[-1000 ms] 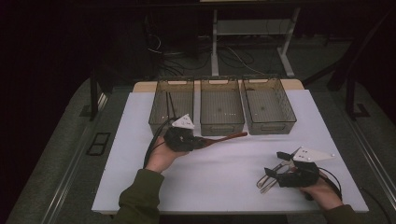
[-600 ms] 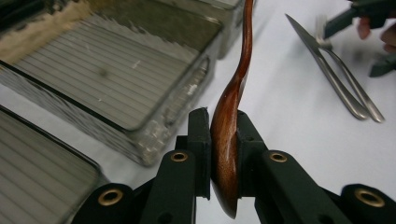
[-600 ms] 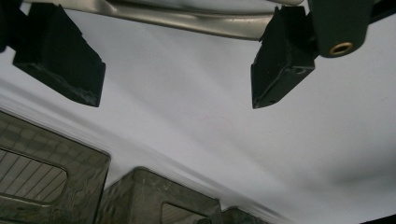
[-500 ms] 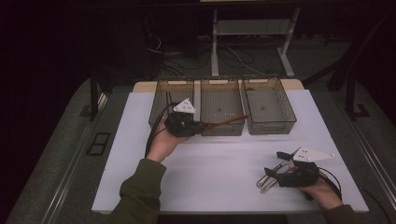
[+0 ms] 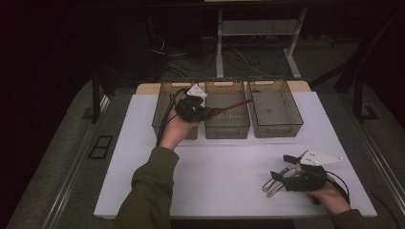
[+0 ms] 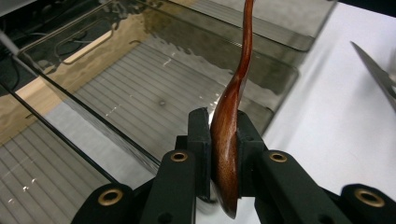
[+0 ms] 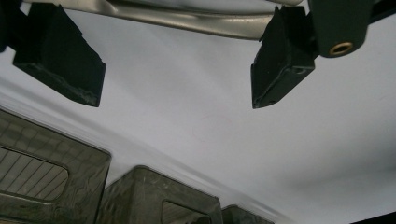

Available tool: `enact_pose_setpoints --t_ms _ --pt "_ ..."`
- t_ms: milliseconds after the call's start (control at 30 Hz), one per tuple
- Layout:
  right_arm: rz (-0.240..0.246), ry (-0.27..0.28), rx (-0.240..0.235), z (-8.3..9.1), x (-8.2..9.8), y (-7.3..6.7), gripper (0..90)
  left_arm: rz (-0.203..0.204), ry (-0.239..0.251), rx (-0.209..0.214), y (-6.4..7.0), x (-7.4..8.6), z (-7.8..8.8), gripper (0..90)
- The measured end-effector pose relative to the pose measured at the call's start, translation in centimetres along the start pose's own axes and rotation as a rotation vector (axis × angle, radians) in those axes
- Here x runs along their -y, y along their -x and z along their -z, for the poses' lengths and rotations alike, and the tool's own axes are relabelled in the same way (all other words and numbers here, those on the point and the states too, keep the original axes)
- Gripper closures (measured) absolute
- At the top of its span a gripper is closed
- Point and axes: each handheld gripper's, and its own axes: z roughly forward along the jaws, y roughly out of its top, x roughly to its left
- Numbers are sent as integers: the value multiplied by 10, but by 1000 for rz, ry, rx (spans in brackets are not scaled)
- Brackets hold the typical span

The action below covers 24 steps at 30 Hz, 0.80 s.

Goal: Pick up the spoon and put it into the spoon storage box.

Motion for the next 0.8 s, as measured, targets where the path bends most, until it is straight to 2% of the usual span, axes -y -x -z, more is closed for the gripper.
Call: enact_pose_setpoints --t_ms 100,133,300,467,633,800 --pt "-2 0 -1 0 0 0 171 8 -4 -22 -4 -2 -9 796" --pt "-1 0 -2 0 0 0 172 34 -3 -30 -3 -1 -12 796" --pt "1 5 -1 1 0 1 172 61 -29 -69 -9 -1 -25 796" --pt "0 6 -7 1 0 0 172 114 -29 -108 -15 2 -36 797" --pt "1 6 -7 1 0 0 172 114 -76 -131 -17 5 -46 796" --pt "-1 7 -6 2 0 1 172 112 -102 -136 -15 6 -50 792"
